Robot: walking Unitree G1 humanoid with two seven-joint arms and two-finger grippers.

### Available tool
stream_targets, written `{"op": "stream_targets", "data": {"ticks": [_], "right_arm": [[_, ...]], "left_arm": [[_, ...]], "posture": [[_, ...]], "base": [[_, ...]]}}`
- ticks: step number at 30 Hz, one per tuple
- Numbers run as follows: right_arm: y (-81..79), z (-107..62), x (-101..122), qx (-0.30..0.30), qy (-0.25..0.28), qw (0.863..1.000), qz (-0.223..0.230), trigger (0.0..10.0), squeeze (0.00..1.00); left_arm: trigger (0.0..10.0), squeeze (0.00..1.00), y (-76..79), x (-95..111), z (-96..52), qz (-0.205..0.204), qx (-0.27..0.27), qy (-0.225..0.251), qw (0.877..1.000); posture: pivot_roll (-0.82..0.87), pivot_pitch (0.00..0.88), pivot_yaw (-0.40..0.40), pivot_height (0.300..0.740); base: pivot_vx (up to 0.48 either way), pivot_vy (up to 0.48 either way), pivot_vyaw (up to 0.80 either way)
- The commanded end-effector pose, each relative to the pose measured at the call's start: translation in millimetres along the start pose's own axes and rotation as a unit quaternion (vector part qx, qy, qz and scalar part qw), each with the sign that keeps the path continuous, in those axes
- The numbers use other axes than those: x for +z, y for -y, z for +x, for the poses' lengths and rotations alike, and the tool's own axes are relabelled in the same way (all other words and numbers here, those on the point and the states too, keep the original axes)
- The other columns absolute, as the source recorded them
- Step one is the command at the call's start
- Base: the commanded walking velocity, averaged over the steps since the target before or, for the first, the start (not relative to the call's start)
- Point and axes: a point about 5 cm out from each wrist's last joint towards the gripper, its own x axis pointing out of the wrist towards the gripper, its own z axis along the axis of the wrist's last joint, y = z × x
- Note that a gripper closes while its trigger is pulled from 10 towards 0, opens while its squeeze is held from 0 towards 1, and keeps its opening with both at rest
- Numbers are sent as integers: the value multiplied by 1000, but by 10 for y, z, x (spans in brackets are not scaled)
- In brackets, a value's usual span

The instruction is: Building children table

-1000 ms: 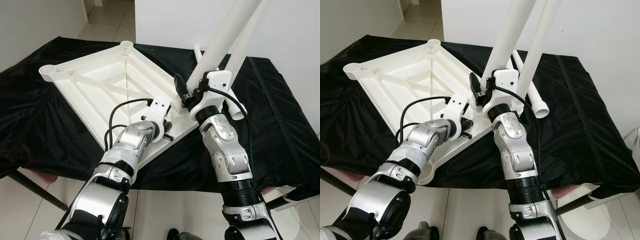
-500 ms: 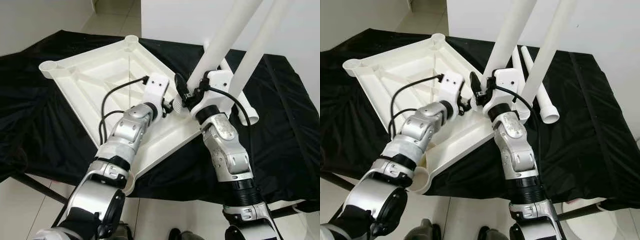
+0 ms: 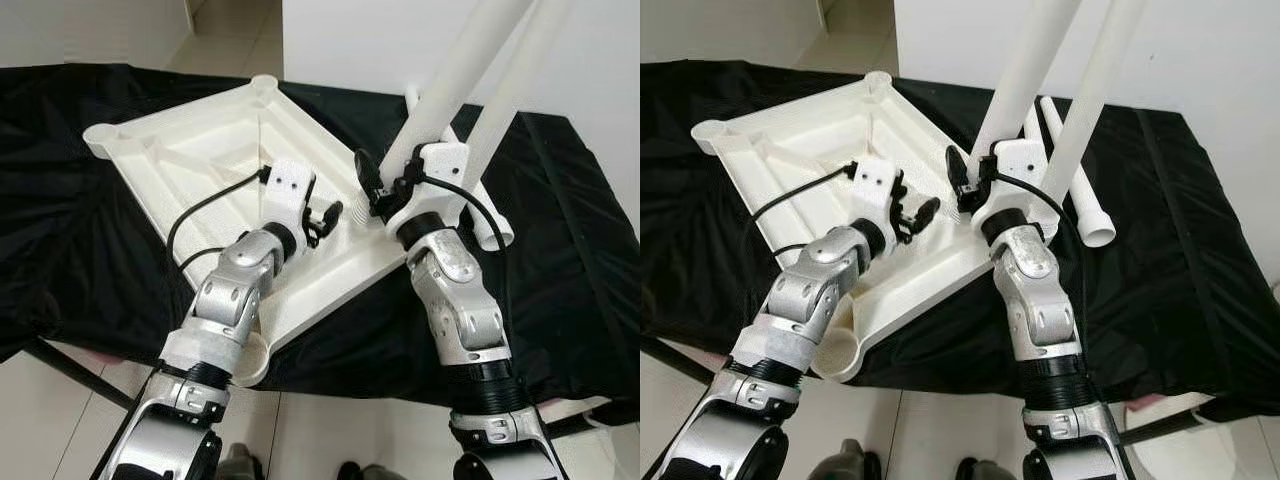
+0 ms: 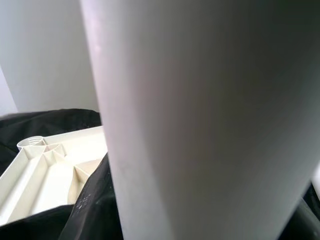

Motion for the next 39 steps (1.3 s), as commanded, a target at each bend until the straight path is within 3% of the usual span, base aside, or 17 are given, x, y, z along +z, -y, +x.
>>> {"op": "stream_targets", "data": {"ticks": [1,12,15,19,21,30,39], "right_arm": [[-1,-14,19,3,3,1000,2,10000,0],[13,-22,18,1,2,1000,0,10000,0],[20,-24,15,0,1,1000,-1,10000,0],[25,-24,14,-1,1,1000,-2,10000,0],[33,-28,15,-3,1,1000,-3,10000,0],[42,-34,22,-6,2,1000,-3,10000,0],[40,-33,24,-6,3,1000,-2,10000,0]], "left_arm": [[10000,0,224,-27,-60,0,-193,-7,981],[10000,0,388,-72,-191,27,-252,-10,967],[10000,0,583,-246,-249,62,-296,-42,952],[10000,0,656,-332,-267,76,-310,-57,946],[10000,0,718,-493,-280,109,-312,-92,939],[10000,0,680,-628,-279,123,-292,-127,940],[10000,0,575,-606,-189,133,-235,-128,954]], "posture": [[110,65,-15,740],[111,62,-16,740],[110,62,-17,740],[109,62,-15,740],[107,60,-14,740],[104,59,-11,740],[101,52,-10,740]], "base": [[0,0,0],[0,0,0],[0,0,0],[0,0,0],[0,0,0],[0,0,0],[0,0,0]]}}
